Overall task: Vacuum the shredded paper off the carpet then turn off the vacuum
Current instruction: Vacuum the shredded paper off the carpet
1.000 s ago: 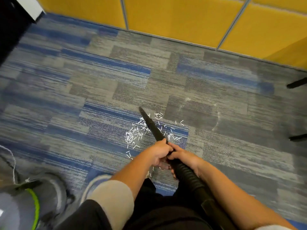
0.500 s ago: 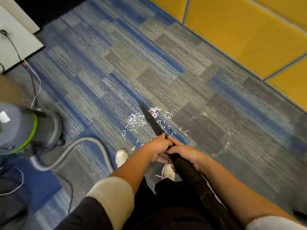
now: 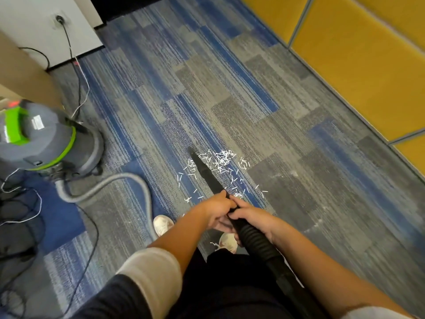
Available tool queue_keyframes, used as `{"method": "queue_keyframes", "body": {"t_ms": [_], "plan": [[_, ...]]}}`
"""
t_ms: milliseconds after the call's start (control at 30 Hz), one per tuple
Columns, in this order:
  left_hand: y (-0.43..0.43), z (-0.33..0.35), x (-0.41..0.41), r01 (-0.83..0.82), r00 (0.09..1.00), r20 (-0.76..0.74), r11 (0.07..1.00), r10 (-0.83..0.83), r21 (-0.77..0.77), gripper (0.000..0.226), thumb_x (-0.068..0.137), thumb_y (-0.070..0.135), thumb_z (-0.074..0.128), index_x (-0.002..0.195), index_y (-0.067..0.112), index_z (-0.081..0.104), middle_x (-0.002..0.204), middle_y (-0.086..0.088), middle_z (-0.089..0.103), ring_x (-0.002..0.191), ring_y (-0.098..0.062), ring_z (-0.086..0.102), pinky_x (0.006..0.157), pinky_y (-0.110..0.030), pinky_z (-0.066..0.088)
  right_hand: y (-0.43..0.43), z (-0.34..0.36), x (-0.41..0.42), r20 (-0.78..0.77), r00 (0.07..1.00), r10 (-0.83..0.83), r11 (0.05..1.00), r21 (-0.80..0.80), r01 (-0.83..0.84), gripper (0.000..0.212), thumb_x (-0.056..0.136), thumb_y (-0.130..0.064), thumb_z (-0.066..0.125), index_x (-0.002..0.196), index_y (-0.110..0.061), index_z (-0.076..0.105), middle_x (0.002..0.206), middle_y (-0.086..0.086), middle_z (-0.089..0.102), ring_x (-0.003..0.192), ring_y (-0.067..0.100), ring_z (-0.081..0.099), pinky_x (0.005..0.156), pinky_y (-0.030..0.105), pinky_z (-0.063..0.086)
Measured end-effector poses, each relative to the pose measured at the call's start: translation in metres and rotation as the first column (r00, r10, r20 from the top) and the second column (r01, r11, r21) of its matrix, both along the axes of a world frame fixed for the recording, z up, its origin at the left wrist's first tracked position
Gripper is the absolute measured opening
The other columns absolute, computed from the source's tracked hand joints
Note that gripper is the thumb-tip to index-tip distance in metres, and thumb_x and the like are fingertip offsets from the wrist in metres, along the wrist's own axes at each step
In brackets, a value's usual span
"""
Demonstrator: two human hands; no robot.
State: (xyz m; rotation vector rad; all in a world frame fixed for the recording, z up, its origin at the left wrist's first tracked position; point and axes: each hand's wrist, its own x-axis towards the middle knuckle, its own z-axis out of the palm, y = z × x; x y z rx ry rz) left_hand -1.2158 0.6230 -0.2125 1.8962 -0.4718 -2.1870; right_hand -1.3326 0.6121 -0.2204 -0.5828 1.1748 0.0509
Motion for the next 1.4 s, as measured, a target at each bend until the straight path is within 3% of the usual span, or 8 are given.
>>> {"method": "queue_keyframes", "body": {"t_ms": [167,367,533,667,800,933,1100,1400], "plan": [[-0.001,-0.001,-0.012,0.044,0.999,-0.019,0.999,-0.044,-0.009,0.044,0.100,0.013,0.038,0.142,0.022,0.026,0.088,-0.008,0.060,0.062,-0.016,0.058,0.068,-0.038,0.055,0.006,-0.001,-0.014,-0.004,0.996,-0.094,0.995,0.018,0.094,0.065,0.092,0.003,0.041,0.145,-0.033,0.028,0.050,0.010,0.061,0.035,0.021,0.051,0.035,0.024,0.046],[0.004,0.000,-0.004,0.107,0.993,-0.054,0.994,-0.107,-0.009,0.020,0.101,0.016,0.040,0.112,0.027,0.028,0.086,-0.007,0.059,0.057,-0.015,0.060,0.081,-0.043,0.054,0.014,0.006,-0.010,-0.016,0.994,-0.107,0.994,0.023,0.107,0.065,0.092,0.001,0.042,0.144,-0.037,0.029,0.057,0.011,0.062,0.037,0.020,0.051,0.036,0.023,0.047],[0.012,-0.002,0.005,0.111,0.993,-0.049,0.994,-0.111,-0.005,0.053,0.100,0.015,0.042,0.146,0.023,0.017,0.081,-0.008,0.061,0.057,-0.015,0.064,0.071,-0.036,0.056,0.021,0.013,-0.002,-0.020,0.997,-0.081,0.996,0.031,0.081,0.065,0.093,0.000,0.043,0.145,-0.036,0.027,0.074,0.015,0.059,0.037,0.020,0.051,0.035,0.024,0.047],[0.015,0.000,0.006,0.082,0.993,-0.084,0.997,-0.081,0.006,0.038,0.101,0.014,0.041,0.131,0.030,0.024,0.085,-0.010,0.062,0.059,-0.017,0.064,0.079,-0.038,0.057,0.024,0.012,-0.001,-0.023,0.997,-0.068,0.997,0.041,0.069,0.066,0.093,0.000,0.043,0.145,-0.037,0.027,0.066,0.013,0.060,0.038,0.021,0.052,0.036,0.024,0.047],[0.019,0.000,0.006,0.094,0.992,-0.080,0.996,-0.094,-0.004,0.062,0.100,0.014,0.041,0.151,0.026,0.006,0.110,-0.018,0.061,0.051,-0.012,0.065,0.065,-0.032,0.057,0.026,0.011,-0.003,-0.021,0.998,-0.059,0.997,0.044,0.060,0.065,0.093,0.000,0.042,0.144,-0.038,0.028,0.056,0.010,0.062,0.040,0.021,0.051,0.037,0.024,0.046],[0.021,0.001,0.004,0.079,0.995,-0.065,0.997,-0.079,-0.003,0.057,0.101,0.014,0.041,0.149,0.020,0.012,0.090,-0.012,0.062,0.059,-0.015,0.064,0.072,-0.036,0.057,0.028,0.012,-0.005,-0.024,0.999,-0.044,0.998,0.044,0.045,0.065,0.093,0.000,0.043,0.144,-0.038,0.029,0.061,0.012,0.061,0.040,0.021,0.052,0.037,0.025,0.048],[0.023,0.004,0.003,0.085,0.994,-0.067,0.996,-0.084,0.007,0.057,0.100,0.014,0.041,0.148,0.021,0.012,0.081,-0.012,0.062,0.046,-0.012,0.065,0.056,-0.030,0.058,0.028,0.014,-0.006,-0.017,0.999,-0.038,0.997,0.062,0.039,0.064,0.093,-0.001,0.044,0.142,-0.039,0.029,0.076,0.017,0.058,0.040,0.021,0.053,0.037,0.025,0.048],[0.026,0.008,0.002,0.084,0.995,-0.057,0.996,-0.083,0.010,0.048,0.101,0.015,0.040,0.145,0.014,0.021,0.084,-0.012,0.061,0.066,-0.020,0.063,0.083,-0.040,0.053,0.031,0.015,-0.009,-0.009,0.999,-0.031,0.997,0.065,0.032,0.065,0.093,-0.001,0.042,0.144,-0.039,0.027,0.054,0.011,0.063,0.040,0.021,0.054,0.037,0.026,0.048]]}}
